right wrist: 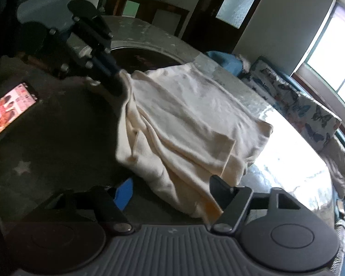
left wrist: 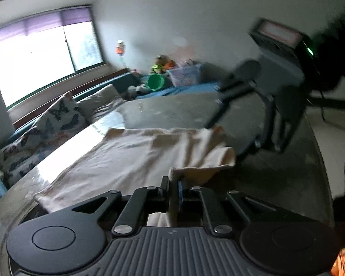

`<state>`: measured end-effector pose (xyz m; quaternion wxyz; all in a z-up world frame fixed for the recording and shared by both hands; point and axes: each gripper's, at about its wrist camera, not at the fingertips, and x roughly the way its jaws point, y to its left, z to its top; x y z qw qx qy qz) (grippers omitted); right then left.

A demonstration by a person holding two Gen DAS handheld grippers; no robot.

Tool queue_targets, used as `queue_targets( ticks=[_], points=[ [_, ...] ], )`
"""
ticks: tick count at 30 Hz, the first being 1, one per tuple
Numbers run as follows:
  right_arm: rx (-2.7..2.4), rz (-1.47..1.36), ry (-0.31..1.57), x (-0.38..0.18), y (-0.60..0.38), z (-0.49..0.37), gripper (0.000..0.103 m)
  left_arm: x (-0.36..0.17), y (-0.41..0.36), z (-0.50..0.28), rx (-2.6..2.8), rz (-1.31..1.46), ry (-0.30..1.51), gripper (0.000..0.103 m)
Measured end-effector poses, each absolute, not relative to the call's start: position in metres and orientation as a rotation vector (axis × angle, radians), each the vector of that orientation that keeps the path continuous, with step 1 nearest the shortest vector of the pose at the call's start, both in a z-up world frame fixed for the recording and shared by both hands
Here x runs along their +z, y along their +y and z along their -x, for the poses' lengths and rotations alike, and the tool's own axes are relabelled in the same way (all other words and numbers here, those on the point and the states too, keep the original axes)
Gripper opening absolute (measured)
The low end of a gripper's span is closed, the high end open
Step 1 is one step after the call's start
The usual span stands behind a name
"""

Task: Fold clothes
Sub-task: 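Grasp the folded sweatshirt edge with the left gripper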

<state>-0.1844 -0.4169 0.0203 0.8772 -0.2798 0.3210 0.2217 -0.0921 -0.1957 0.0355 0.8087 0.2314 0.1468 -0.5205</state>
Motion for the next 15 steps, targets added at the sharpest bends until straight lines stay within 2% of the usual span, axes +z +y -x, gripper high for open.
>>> queue_targets(
  ticks=[2, 3, 5, 8, 9, 10, 11, 13, 15],
  points=[
    [0.452, 0.578, 0.656, 0.018, -0.417, 0.180, 0.069, 0.040, -0.194, 0.084, -1.103, -0.454, 0.330, 0.008],
    [0.450, 0.572, 0.649, 0.017, -0.418, 0.178, 0.064, 0.042, -0.193, 0.080, -1.099, -0.438, 0.339, 0.008],
    [0.447, 0.568, 0.625, 0.017, -0.416, 0.174, 0.061, 0.044, -0.193, 0.073, -1.089, -0.408, 0.357, 0.008],
    [0.471, 0.512, 0.616, 0.019, -0.416, 0.167, 0.047, 0.043, -0.190, 0.068, -1.092, -0.381, 0.377, 0.008],
    [0.484, 0.489, 0.621, 0.020, -0.416, 0.164, 0.036, 0.043, -0.190, 0.070, -1.091, -0.389, 0.376, 0.008],
    [0.497, 0.465, 0.625, 0.021, -0.416, 0.162, 0.027, 0.043, -0.189, 0.072, -1.090, -0.398, 0.375, 0.011],
    [0.510, 0.441, 0.638, 0.022, -0.417, 0.159, 0.024, 0.042, -0.188, 0.075, -1.095, -0.409, 0.370, 0.013],
    [0.519, 0.403, 0.654, 0.024, -0.419, 0.155, 0.021, 0.040, -0.186, 0.083, -1.100, -0.431, 0.367, 0.016],
    [0.519, 0.361, 0.665, 0.027, -0.422, 0.153, 0.017, 0.038, -0.182, 0.093, -1.093, -0.457, 0.343, 0.027]
  ],
)
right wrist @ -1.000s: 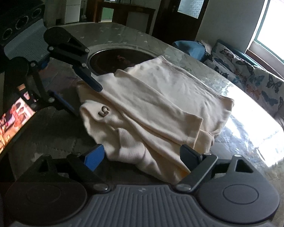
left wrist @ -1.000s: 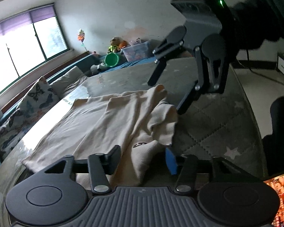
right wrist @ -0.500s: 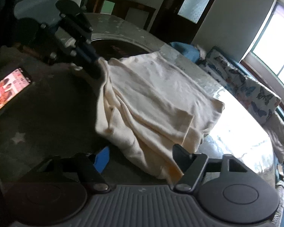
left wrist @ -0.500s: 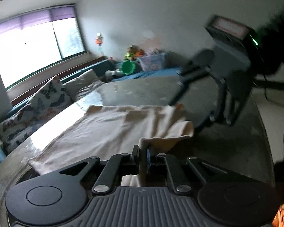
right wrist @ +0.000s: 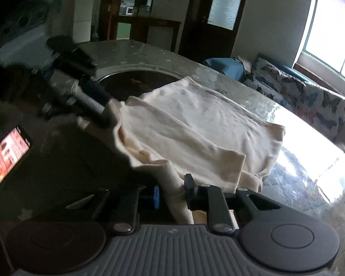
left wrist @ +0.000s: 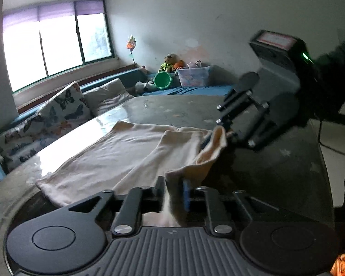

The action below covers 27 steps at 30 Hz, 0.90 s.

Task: Fold clothes
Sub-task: 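Grasp the folded sweatshirt edge with the left gripper, then lift the sweatshirt edge with the left gripper while the right gripper grasps the sweatshirt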

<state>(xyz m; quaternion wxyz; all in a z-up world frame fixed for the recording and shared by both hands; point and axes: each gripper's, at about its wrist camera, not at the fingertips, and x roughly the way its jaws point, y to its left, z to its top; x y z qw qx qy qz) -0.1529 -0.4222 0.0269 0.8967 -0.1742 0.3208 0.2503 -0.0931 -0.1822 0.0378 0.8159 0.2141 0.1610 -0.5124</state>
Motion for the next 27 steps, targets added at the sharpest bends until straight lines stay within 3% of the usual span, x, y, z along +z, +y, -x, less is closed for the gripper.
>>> queue_targets(
  ticks=[5, 10, 15, 16, 17, 23, 27],
  points=[
    [0.512, 0.297, 0.669, 0.034, -0.427, 0.149, 0.017, 0.030, -0.176, 0.110, -1.085, -0.511, 0.324, 0.049],
    [0.504, 0.258, 0.670, 0.040, -0.428, 0.145, 0.017, 0.020, -0.181, 0.117, -1.088, -0.574, 0.310, 0.058],
    [0.495, 0.242, 0.672, 0.043, -0.430, 0.143, 0.017, 0.015, -0.186, 0.112, -1.056, -0.595, 0.311, 0.058],
    [0.494, 0.239, 0.671, 0.043, -0.430, 0.143, 0.017, 0.014, -0.187, 0.111, -1.055, -0.602, 0.316, 0.055],
    [0.494, 0.240, 0.671, 0.043, -0.430, 0.143, 0.017, 0.013, -0.187, 0.110, -1.055, -0.609, 0.322, 0.045],
    [0.496, 0.245, 0.667, 0.041, -0.428, 0.145, 0.014, 0.011, -0.185, 0.104, -1.048, -0.618, 0.361, 0.010],
    [0.497, 0.249, 0.647, 0.043, -0.427, 0.155, 0.012, 0.019, -0.180, 0.108, -1.057, -0.597, 0.350, 0.007]
  ],
)
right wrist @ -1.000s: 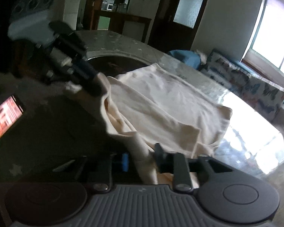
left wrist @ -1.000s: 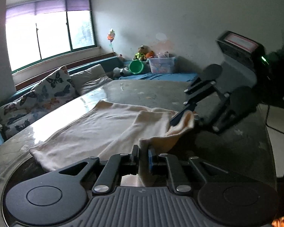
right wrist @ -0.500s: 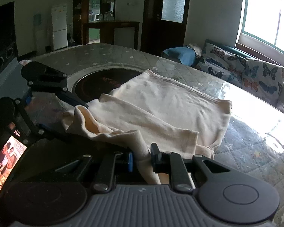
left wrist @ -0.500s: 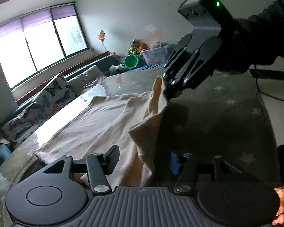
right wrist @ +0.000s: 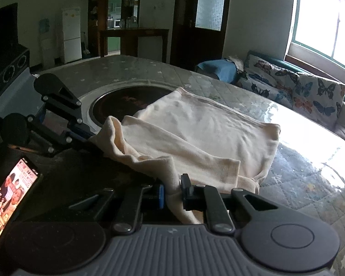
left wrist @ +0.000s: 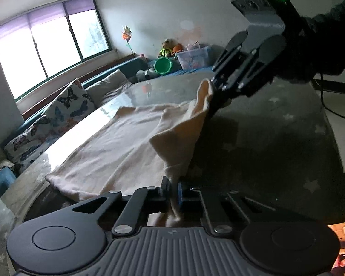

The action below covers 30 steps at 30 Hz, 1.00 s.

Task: Fold clothes
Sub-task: 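Lift the sweatshirt edge with the left gripper while the right gripper grasps the sweatshirt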

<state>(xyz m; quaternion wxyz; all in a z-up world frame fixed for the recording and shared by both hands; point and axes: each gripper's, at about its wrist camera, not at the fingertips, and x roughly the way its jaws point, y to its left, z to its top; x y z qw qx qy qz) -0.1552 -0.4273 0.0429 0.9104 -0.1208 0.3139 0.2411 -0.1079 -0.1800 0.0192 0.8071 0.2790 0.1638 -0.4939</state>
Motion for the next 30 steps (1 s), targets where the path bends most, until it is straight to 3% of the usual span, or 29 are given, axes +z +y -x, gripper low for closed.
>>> queue_targets(
  ticks=[15, 21, 30],
  points=[
    [0.588, 0.269, 0.663, 0.082, -0.414, 0.229, 0.012, 0.065, -0.151, 0.157, -1.154, -0.573, 0.369, 0.006],
    [0.579, 0.275, 0.639, 0.098, -0.416, 0.218, 0.012, 0.074, -0.152, 0.151, -1.141, -0.561, 0.371, 0.006],
    [0.566, 0.285, 0.621, 0.108, -0.428, 0.140, 0.012, 0.086, -0.164, 0.082, -1.039, -0.462, 0.357, 0.006]
  ],
)
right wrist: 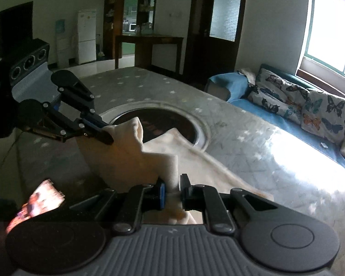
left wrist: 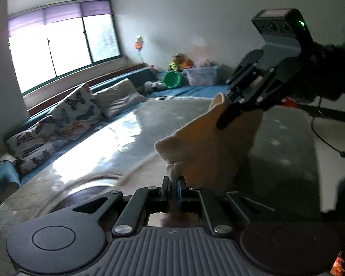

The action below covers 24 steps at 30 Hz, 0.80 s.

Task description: Fold clothes

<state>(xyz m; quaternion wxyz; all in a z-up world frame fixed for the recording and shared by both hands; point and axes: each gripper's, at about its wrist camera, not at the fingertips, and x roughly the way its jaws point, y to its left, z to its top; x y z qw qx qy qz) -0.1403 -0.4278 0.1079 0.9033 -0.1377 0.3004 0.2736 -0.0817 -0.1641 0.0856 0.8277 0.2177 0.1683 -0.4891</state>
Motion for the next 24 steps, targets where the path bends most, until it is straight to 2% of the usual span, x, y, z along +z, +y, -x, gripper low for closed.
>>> queue_targets(
  ticks=[10, 18, 21, 24],
  points=[
    [0.497, 0.266, 0.686, 0.079, -0.439, 0.046, 0.012, 0.065, -0.200, -0.010, -0.939, -0.420, 0.418, 0.006],
    [0.444, 0.230, 0.736, 0.038, -0.443, -0.001, 0.012, 0.036, -0.211, -0.048, -0.888, -0.383, 0.495, 0.006],
    [0.421, 0.199, 0.747, 0.025, -0.445, -0.010, 0.016, 0.029, -0.214, -0.054, -0.863, -0.387, 0.511, 0.007],
    [0.410, 0.173, 0.751, 0.021, -0.451, -0.010, 0.025, 0.024, -0.214, -0.056, -0.838, -0.388, 0.526, 0.011]
  ],
)
